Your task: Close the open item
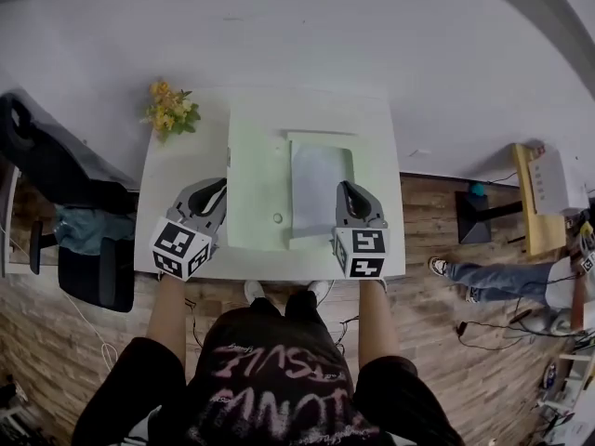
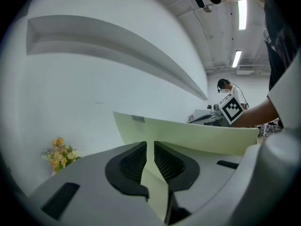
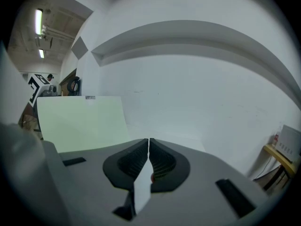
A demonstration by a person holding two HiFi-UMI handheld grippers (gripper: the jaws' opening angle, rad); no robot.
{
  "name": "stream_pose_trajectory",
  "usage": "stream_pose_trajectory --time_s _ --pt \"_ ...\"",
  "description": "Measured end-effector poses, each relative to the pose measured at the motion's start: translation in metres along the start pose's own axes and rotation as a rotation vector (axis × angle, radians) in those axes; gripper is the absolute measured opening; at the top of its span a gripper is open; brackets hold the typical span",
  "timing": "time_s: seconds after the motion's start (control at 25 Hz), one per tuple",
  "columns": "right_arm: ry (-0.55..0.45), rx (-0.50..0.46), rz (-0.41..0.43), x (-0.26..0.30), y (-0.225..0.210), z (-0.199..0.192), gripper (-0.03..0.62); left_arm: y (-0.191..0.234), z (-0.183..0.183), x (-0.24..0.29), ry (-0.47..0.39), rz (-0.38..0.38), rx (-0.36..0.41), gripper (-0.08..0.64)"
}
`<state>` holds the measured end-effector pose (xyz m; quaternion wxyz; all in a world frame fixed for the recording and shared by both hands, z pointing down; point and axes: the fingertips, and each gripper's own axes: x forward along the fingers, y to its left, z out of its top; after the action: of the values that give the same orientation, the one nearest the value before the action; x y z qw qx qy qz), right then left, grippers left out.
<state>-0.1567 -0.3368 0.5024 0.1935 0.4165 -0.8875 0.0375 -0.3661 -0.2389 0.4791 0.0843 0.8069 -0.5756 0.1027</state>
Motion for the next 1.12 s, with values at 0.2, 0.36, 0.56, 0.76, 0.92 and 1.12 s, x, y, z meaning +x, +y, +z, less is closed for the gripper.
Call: stream_pose_trajectory --time_s 0.2,0.36,0.56,0.76,0.92,1.12 --pt "-0.003 0.028 -0.044 -0.021 -0.031 -0.011 0.026 -0.027 0.012 0.023 0.0 -0.048 0.034 0.048" --pt "-0.007 0.05 -0.084 -0.038 -0.058 -0.017 0.026 -0.05 0.017 0.042 0.007 -0.084 0.041 0.048" --pt "-0.008 0.071 -0.118 -0.055 -0.087 -0.027 0.026 -0.079 0.024 0.068 0.019 -0.129 0.078 0.048" --pt "-0.003 0.108 -0.159 -0.073 -0.121 -0.043 0.026 -0.11 0.029 0.098 0.041 -0.184 0.112 0.048" --pt "-0.011 0.13 -0.187 -0.086 -0.146 -0.05 0.026 -0.135 0.025 0.124 0.076 -0.223 0.128 0.048" --pt "0.008 0.156 -0.226 -0.101 -0.173 -0.069 0.026 -0.171 0.011 0.155 0.136 -0.293 0.173 0.048"
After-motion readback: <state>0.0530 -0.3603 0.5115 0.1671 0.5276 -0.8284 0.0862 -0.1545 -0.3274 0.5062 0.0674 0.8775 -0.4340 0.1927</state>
